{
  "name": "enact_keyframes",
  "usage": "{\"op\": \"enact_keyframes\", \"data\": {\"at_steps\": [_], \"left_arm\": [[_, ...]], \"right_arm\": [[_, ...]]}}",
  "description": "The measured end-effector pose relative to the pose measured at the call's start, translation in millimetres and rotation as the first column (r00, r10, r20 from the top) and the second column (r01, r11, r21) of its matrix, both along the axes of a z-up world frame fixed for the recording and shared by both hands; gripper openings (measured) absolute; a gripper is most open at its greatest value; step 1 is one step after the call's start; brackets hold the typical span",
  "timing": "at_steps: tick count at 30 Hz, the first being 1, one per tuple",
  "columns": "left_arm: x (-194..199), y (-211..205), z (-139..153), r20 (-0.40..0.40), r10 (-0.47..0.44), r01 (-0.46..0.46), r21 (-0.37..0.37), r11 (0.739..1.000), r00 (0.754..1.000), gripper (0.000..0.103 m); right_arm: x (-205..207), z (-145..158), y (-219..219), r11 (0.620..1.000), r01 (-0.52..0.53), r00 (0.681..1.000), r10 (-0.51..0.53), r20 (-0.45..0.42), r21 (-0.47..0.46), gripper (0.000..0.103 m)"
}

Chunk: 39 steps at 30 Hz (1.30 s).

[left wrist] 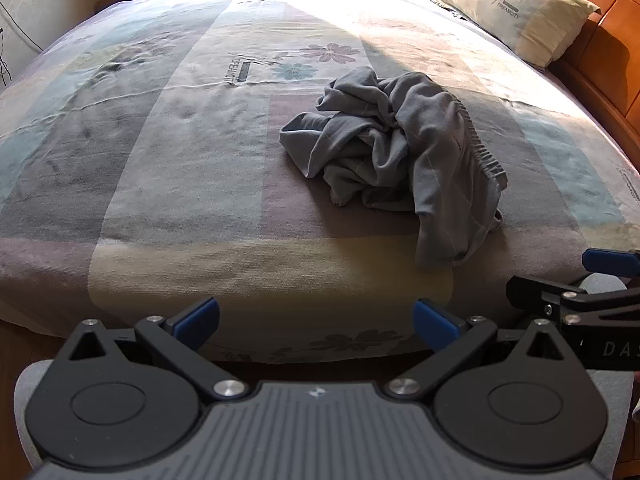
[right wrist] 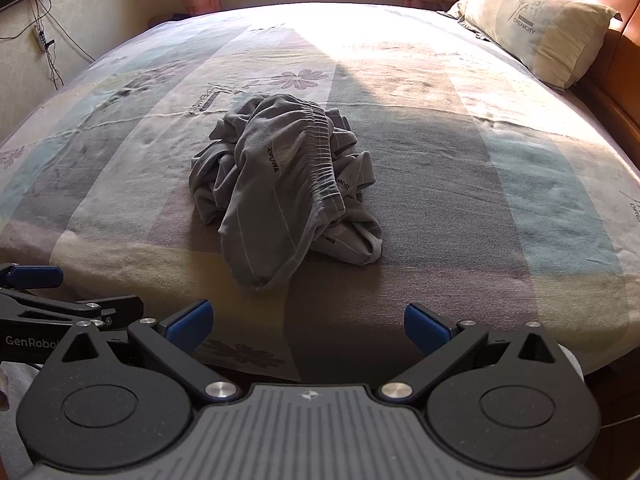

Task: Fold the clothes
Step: 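Move both grippers toward the crumpled grey sweatpants on the bed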

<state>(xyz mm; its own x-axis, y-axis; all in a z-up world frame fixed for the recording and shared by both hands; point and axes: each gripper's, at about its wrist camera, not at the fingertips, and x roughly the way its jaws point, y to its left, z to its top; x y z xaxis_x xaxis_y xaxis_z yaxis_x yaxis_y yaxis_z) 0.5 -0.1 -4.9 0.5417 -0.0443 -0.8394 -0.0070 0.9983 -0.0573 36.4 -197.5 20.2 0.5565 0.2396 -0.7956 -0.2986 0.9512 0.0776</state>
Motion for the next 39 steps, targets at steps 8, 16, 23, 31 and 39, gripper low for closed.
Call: {"op": "enact_keyframes", "data": {"at_steps": [8, 16, 23, 31, 39], "left_arm": [[0.3, 0.4, 1.1, 0.005, 0.0, 0.0, -0.002, 1.0, 1.0, 0.102], [6.2, 0.6, 4.1, 0.009, 0.002, -0.002, 0.006, 1.0, 1.0, 0.102], [11.2, 0.5, 5.9, 0.013, 0.003, -0.004, 0.009, 1.0, 1.0, 0.102], [18.5, 1.1, 6.2, 0.006, 0.004, -0.004, 0.01, 1.0, 1.0, 0.102], [29.4, -1.1, 3.7, 0.002, -0.004, 0.004, 0.005, 1.0, 1.0, 0.102]], "right_arm": [[0.2, 1.1, 0.8, 1.0, -0.005, 1.0, 0.005, 0.005, 0.003, 0.103], [4.8, 3.8, 2.2, 1.0, -0.011, 1.0, 0.011, 0.009, 0.009, 0.103], [11.7, 6.5, 2.4, 1.0, -0.01, 1.0, 0.01, 0.01, 0.016, 0.103], [18.7, 6.8, 3.7, 1.0, -0.011, 1.0, 0.011, 0.005, 0.022, 0.103], [26.9, 5.4, 2.4, 0.999, -0.011, 1.0, 0.011, -0.003, 0.032, 0.103]]}}
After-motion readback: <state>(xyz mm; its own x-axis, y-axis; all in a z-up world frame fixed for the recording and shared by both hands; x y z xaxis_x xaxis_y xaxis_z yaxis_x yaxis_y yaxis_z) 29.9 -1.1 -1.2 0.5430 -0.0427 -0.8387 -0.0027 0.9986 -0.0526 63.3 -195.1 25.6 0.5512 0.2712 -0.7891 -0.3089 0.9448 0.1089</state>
